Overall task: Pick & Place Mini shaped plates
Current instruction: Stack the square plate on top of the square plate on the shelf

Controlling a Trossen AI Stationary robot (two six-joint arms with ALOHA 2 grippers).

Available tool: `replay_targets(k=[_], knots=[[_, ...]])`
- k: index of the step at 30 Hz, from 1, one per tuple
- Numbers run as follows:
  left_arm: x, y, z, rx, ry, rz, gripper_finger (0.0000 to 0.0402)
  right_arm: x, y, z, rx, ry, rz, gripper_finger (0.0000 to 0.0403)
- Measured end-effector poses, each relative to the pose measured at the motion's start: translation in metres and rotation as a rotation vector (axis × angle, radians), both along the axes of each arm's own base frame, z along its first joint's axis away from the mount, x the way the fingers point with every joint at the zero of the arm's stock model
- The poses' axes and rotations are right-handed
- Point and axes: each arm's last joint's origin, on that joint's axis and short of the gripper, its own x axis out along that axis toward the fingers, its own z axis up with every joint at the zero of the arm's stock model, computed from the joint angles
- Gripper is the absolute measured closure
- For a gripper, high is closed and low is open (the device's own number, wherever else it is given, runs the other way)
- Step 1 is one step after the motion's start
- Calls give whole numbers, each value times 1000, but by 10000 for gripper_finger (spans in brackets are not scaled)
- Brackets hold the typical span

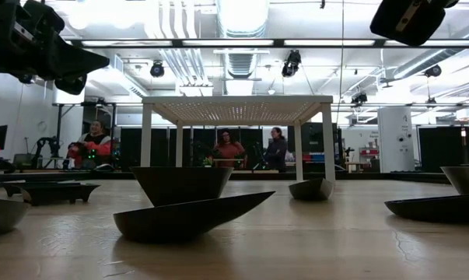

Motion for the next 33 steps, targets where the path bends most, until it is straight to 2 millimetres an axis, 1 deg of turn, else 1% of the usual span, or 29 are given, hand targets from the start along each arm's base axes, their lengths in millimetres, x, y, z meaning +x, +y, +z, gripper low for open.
replay_targets(k=[5,11,17,22,28,33], knots=[[0,0,0,0,0,-3,401,-2,3,0,21,13,11,351],[0,0,0,0,0,-2,401,-2,4,0,61,43,-57,351],[0,0,0,0,0,-2,401,-4,8,0,83,62,-87,351],[0,0,0,0,0,-1,401,-6,13,0,87,63,-68,351],[0,0,0,0,0,3,401,-4,22,-10,80,96,-8,351],[0,0,0,0,0,2,401,2,31,-30,62,175,46,351]])
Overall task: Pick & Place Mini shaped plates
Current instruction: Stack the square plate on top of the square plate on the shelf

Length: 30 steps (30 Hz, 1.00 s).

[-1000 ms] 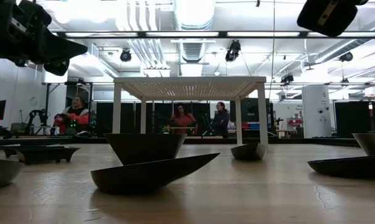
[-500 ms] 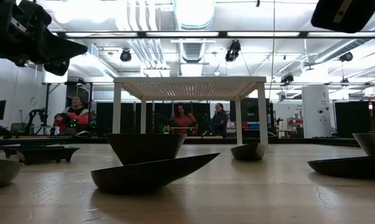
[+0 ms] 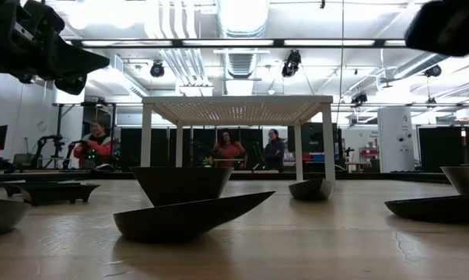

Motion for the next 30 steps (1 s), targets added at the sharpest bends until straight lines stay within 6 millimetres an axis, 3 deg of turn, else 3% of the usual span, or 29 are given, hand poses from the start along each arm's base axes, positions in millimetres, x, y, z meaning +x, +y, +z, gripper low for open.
replay_targets(k=[9,18,30], knots=[[0,0,0,0,0,-1,401,7,12,-31,-37,99,110,349],[0,0,0,0,0,-2,401,6,22,-58,-88,188,189,316],[0,0,0,0,0,-4,401,3,27,-76,-141,235,256,318]])
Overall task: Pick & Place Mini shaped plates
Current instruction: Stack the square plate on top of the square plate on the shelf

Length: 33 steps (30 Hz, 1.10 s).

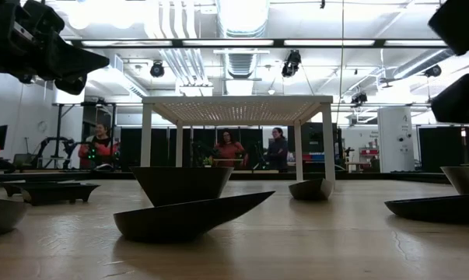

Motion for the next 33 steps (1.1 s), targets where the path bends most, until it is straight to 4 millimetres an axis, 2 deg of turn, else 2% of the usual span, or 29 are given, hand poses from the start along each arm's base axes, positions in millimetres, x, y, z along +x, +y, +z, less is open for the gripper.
replay_targets(k=[9,16,21,33], knots=[[0,0,0,0,0,2,401,-1,1,-4,-4,-16,10,334],[0,0,0,0,0,4,401,1,4,-18,-25,19,11,330],[0,0,0,0,0,4,401,1,4,-18,-25,19,12,326],[0,0,0,0,0,3,401,3,5,-19,-5,-15,19,344]])
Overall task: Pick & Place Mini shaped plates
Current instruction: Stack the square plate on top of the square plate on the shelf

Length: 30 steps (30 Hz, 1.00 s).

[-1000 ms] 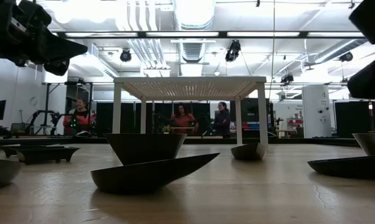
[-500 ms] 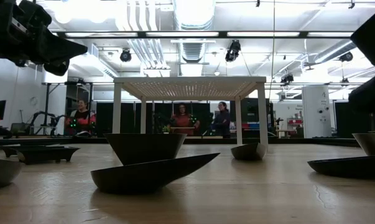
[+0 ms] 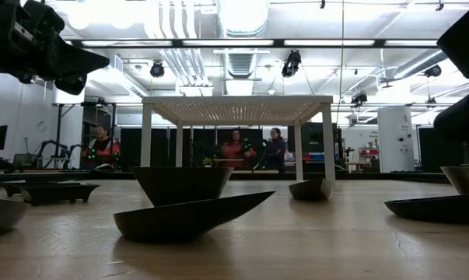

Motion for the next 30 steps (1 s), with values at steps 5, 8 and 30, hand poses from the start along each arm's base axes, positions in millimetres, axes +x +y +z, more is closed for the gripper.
replay_targets(k=[5,8,30], knots=[[0,0,0,0,0,0,401,0,0,-1,1,0,-3,344],[0,0,0,0,0,0,401,0,0,-1,1,-1,-1,346],[0,0,0,0,0,-3,401,-3,1,-6,9,-6,-11,351]])
